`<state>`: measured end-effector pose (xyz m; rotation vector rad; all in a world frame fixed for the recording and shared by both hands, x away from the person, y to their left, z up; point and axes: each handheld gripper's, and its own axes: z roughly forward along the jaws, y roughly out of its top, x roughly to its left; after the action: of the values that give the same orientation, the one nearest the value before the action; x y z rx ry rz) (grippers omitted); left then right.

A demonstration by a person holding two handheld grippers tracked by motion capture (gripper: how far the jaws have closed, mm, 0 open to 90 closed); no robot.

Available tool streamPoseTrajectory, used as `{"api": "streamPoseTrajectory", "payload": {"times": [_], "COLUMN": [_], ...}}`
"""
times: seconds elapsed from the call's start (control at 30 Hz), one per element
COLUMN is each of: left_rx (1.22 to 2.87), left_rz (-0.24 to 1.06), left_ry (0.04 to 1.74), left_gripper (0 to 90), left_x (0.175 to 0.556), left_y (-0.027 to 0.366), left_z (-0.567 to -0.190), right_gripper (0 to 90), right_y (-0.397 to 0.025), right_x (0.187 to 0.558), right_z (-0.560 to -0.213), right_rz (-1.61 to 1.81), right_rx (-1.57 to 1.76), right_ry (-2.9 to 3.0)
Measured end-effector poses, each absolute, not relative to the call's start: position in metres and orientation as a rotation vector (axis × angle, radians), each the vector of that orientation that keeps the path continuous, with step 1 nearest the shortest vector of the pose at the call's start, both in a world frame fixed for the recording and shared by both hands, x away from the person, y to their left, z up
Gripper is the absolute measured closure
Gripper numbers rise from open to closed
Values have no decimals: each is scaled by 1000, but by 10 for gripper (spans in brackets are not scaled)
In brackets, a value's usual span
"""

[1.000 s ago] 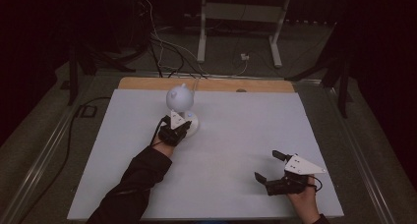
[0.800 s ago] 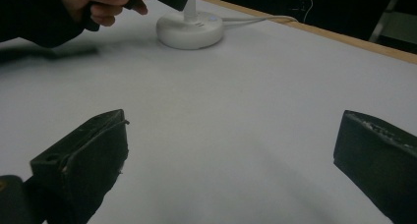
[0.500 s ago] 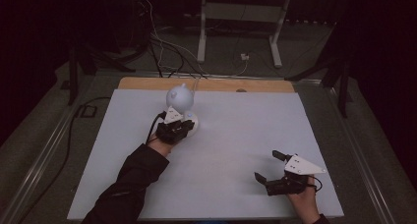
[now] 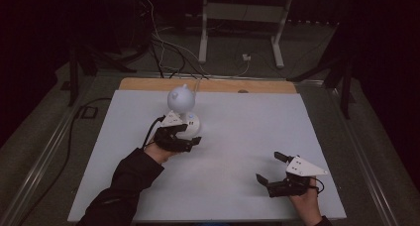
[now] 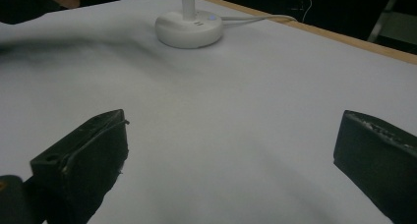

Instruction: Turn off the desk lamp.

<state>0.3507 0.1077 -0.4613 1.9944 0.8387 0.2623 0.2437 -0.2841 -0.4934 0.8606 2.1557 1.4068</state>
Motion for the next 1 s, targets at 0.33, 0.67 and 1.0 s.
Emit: {"api": "streamPoseTrajectory", "payload": {"times": [0.33, 0.67, 1.0], "left_rx": [2019, 2030, 2052], "left_rz": [155, 168, 195], "left_ry": [721, 729, 757], "left_gripper": [3, 4, 4], "left_x": [332, 315, 295], "left_y": [124, 151, 173], "left_z": [-456, -462, -471], "right_gripper": [0, 0, 0], "right_y": [-284, -283, -283], "right_x": [244, 245, 245], "right_z": [-494, -494, -494], "right_rz": [1404, 1401, 1398], "right_rx": [864, 863, 864], "right_ry": [2157, 2158, 2158]}}
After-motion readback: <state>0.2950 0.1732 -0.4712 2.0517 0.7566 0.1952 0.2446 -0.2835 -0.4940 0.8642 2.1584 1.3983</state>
